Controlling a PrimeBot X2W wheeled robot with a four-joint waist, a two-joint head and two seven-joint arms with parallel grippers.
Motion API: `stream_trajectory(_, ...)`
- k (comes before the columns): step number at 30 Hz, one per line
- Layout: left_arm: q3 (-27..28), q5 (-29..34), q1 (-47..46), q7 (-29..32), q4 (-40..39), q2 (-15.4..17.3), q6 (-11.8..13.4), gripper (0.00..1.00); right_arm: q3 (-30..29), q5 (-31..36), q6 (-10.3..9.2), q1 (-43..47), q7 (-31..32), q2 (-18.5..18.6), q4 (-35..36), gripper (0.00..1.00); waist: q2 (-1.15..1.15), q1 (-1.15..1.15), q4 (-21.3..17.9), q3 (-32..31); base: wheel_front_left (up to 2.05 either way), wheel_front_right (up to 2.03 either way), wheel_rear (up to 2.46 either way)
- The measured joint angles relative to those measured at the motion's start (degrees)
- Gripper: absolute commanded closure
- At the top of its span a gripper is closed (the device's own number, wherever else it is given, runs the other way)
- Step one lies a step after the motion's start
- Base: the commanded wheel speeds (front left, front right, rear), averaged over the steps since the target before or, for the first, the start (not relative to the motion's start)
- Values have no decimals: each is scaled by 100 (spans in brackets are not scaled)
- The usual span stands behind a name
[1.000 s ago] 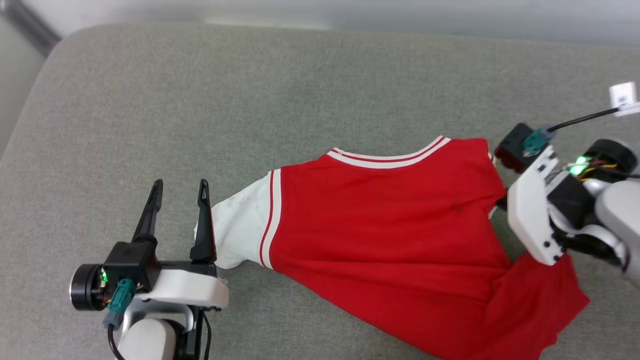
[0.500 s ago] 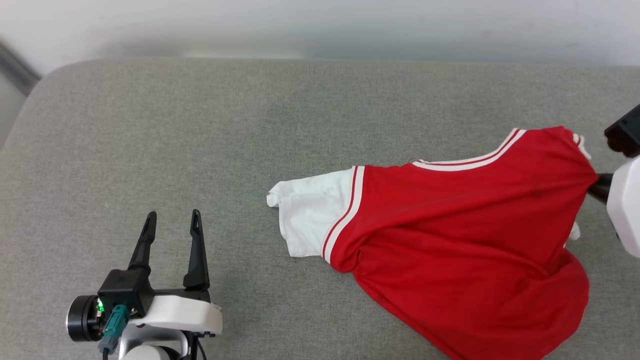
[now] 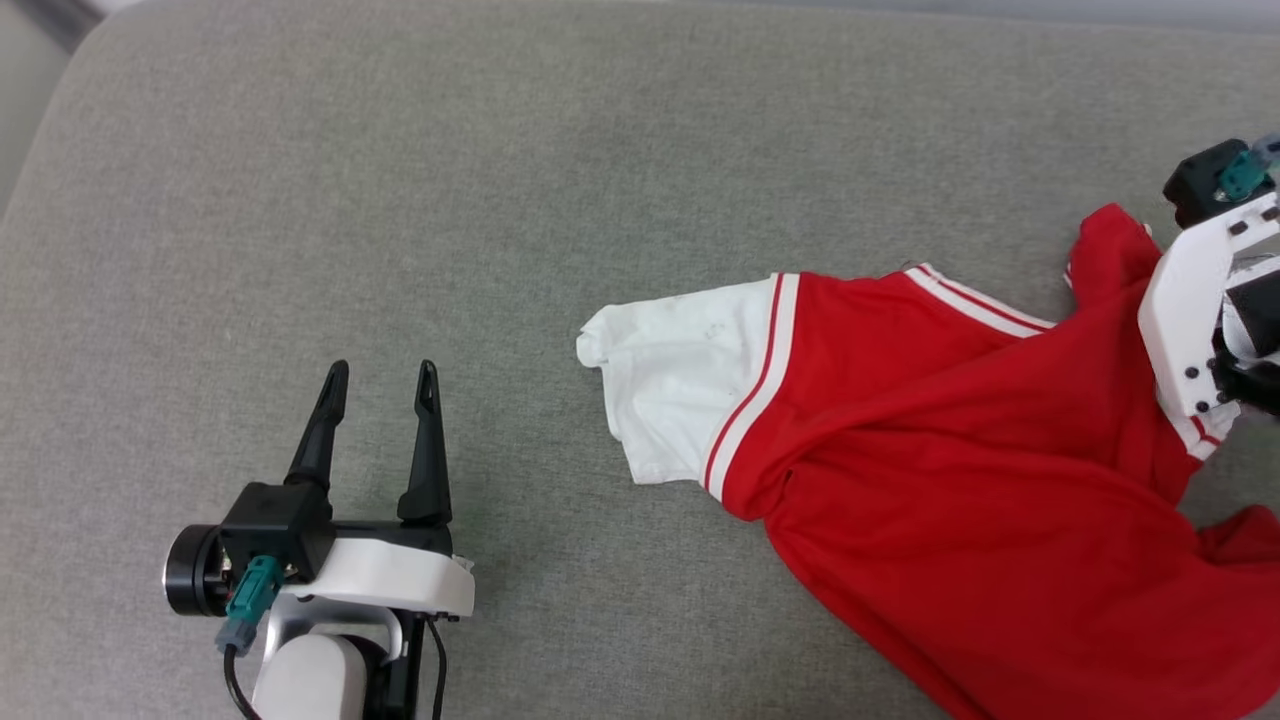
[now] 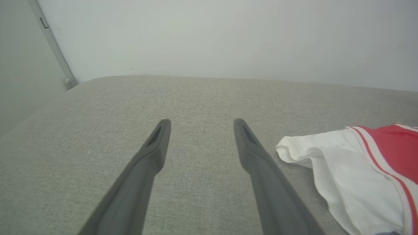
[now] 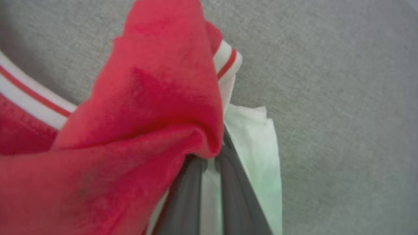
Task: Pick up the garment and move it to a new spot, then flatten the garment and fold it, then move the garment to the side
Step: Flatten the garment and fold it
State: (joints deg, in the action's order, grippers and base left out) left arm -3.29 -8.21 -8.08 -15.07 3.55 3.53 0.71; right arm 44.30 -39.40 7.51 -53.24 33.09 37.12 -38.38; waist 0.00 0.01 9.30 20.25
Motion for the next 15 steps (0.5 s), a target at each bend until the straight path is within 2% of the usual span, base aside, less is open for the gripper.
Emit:
stream_trajectory(5, 43, 45, -72, 0, 64, -27, -29, 0, 25, 297, -14, -139, -298, -305, -610, 100, 0, -1, 162, 186, 0, 0, 0)
stream_trajectory(6, 67, 51, -71, 0, 77, -32, -26, 0, 11, 272, -14, -140, -409, -338, -659, 56, 0, 0, 164, 179, 0, 0, 0)
stream_trajectory(7, 94, 54, -71, 0, 88, -36, -26, 0, 10, 253, -13, -138, -535, -360, -679, 0, 0, -1, 157, 158, 0, 0, 0)
stream_trajectory(10, 180, 101, -41, 0, 121, -41, -29, 0, 107, 268, -13, -73, -969, -323, -630, 0, 0, 0, 96, 20, 0, 0, 0)
stream_trajectory(15, 342, 201, 27, 0, 105, -45, -73, 0, 18, 229, 1, 234, -1957, 26, -274, 0, 0, 0, -79, -312, 0, 0, 0)
